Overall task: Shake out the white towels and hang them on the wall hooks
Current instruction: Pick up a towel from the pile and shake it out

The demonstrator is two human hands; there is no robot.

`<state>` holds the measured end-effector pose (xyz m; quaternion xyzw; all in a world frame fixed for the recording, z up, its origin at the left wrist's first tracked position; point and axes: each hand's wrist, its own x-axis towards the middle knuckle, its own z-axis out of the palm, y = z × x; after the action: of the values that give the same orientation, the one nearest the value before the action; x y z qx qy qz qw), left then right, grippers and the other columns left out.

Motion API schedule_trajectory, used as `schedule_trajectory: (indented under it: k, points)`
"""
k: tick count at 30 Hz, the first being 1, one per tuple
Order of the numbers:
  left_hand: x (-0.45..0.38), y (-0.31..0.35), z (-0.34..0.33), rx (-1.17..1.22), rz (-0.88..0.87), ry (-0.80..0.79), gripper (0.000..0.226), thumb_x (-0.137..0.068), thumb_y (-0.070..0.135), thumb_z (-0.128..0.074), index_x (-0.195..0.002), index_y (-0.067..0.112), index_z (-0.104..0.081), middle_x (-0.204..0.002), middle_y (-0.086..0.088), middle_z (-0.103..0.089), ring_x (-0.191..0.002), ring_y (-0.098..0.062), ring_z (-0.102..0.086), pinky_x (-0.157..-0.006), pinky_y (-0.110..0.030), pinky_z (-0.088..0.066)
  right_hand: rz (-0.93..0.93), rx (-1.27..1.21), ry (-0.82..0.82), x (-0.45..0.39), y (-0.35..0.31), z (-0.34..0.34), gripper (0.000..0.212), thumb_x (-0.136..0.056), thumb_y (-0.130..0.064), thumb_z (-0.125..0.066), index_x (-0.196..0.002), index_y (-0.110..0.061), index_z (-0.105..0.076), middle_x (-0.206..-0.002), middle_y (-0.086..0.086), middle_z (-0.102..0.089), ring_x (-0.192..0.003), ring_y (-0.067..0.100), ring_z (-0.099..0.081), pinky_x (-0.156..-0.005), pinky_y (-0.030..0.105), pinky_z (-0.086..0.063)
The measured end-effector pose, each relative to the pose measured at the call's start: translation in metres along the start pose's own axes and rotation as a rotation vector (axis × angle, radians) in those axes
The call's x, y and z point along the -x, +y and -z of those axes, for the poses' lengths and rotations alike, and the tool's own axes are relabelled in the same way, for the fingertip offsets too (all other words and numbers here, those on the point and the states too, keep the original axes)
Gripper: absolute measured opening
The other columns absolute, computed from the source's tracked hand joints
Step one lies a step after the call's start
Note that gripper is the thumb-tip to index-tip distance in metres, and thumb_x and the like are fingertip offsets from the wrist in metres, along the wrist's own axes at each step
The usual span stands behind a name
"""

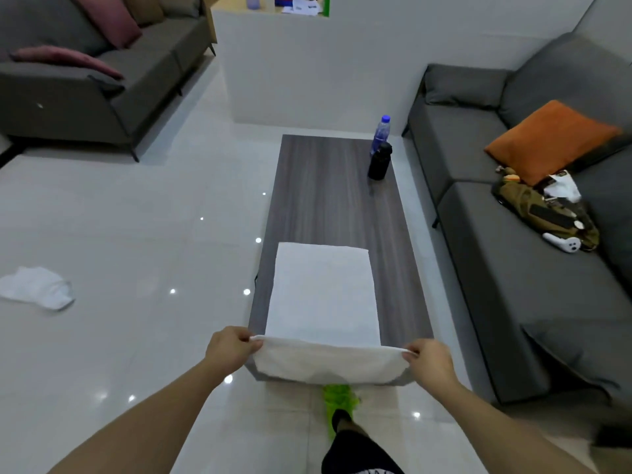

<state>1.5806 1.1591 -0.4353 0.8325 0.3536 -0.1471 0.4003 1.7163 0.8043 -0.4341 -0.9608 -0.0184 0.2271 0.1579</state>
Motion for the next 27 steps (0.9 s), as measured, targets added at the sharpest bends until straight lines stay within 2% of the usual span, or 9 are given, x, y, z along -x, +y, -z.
schedule_trajectory:
  k: [3, 5, 7, 10, 13, 18, 23, 27]
  points:
    - [-0.017, 0.003, -0.003, -0.004, 0.036, -0.007, 0.018, -0.089, 0.028, -0.066, -0.080, 0.015, -0.073, -0.072, -0.002, -0.067, -0.064, -0.016, -0.058, -0.058, -0.026, -0.045, -0.032, 0.016, -0.032, -0.018, -0.003, -0.001, 0.022, -0.091, -0.019, -0.061, -0.073, -0.022, -0.074, -0.068, 0.000, -0.069, -0.066, 0.017, -0.065, -0.061, 0.032, -0.056]
    - [-0.033, 0.010, -0.004, -0.012, 0.052, -0.004, 0.020, -0.090, 0.029, -0.064, -0.080, 0.014, -0.073, -0.074, -0.002, -0.067, -0.071, -0.018, -0.060, -0.058, -0.027, -0.042, -0.046, 0.030, -0.051, -0.036, -0.006, -0.002, 0.032, -0.091, -0.018, -0.060, -0.059, -0.024, -0.064, -0.062, -0.002, -0.064, -0.055, 0.013, -0.060, -0.045, 0.023, -0.045]
    - [-0.052, 0.016, -0.008, -0.041, 0.065, -0.005, 0.021, -0.090, 0.030, -0.062, -0.080, 0.016, -0.072, -0.080, -0.002, -0.068, -0.080, -0.020, -0.063, -0.059, -0.027, -0.042, -0.064, 0.018, -0.069, -0.059, -0.011, -0.003, 0.038, -0.090, -0.018, -0.060, -0.054, -0.025, -0.055, -0.061, -0.002, -0.059, -0.051, 0.010, -0.055, -0.041, 0.021, -0.035]
    - [-0.084, 0.023, -0.015, -0.107, 0.110, 0.001, 0.016, -0.089, 0.032, -0.061, -0.081, 0.024, -0.072, -0.093, -0.005, -0.067, -0.093, -0.026, -0.063, -0.064, -0.027, -0.043, -0.077, 0.007, -0.122, -0.098, -0.020, -0.006, 0.031, -0.090, -0.020, -0.063, -0.059, -0.020, -0.058, -0.065, 0.001, -0.060, -0.060, 0.018, -0.056, -0.049, 0.024, -0.037]
    - [-0.123, 0.024, -0.027, -0.160, 0.191, 0.016, 0.016, -0.087, 0.032, -0.061, -0.088, 0.021, -0.073, -0.089, -0.008, -0.069, -0.092, -0.028, -0.063, -0.072, -0.030, -0.047, -0.083, -0.015, -0.183, -0.143, -0.034, -0.017, 0.015, -0.091, -0.022, -0.064, -0.082, -0.014, -0.073, -0.081, 0.010, -0.070, -0.081, 0.029, -0.064, -0.067, 0.029, -0.050]
    - [-0.180, 0.017, -0.051, -0.224, 0.304, 0.015, 0.019, -0.087, 0.027, -0.054, -0.087, 0.016, -0.069, -0.080, -0.007, -0.065, -0.084, -0.030, -0.062, -0.074, -0.033, -0.049, -0.092, -0.006, -0.253, -0.214, -0.047, -0.051, 0.016, -0.093, -0.018, -0.062, -0.095, -0.008, -0.074, -0.092, 0.016, -0.072, -0.091, 0.033, -0.066, -0.079, 0.037, -0.055]
    - [-0.214, 0.043, -0.044, -0.230, 0.278, 0.055, 0.019, -0.088, 0.028, -0.052, -0.083, 0.020, -0.068, -0.080, -0.007, -0.066, -0.083, -0.031, -0.061, -0.070, -0.033, -0.047, -0.096, 0.001, -0.285, -0.250, -0.064, -0.046, 0.018, -0.093, -0.017, -0.063, -0.100, -0.006, -0.074, -0.100, 0.019, -0.072, -0.101, 0.036, -0.064, -0.079, 0.030, -0.048]
    - [-0.246, 0.110, 0.015, -0.170, 0.172, 0.205, 0.023, -0.090, 0.028, -0.054, -0.092, 0.015, -0.072, -0.086, -0.011, -0.069, -0.086, -0.034, -0.062, -0.078, -0.035, -0.052, -0.040, -0.079, -0.142, -0.283, -0.111, 0.024, 0.016, -0.092, -0.016, -0.063, -0.095, -0.005, -0.074, -0.095, 0.018, -0.072, -0.095, 0.036, -0.065, -0.070, 0.026, -0.042]
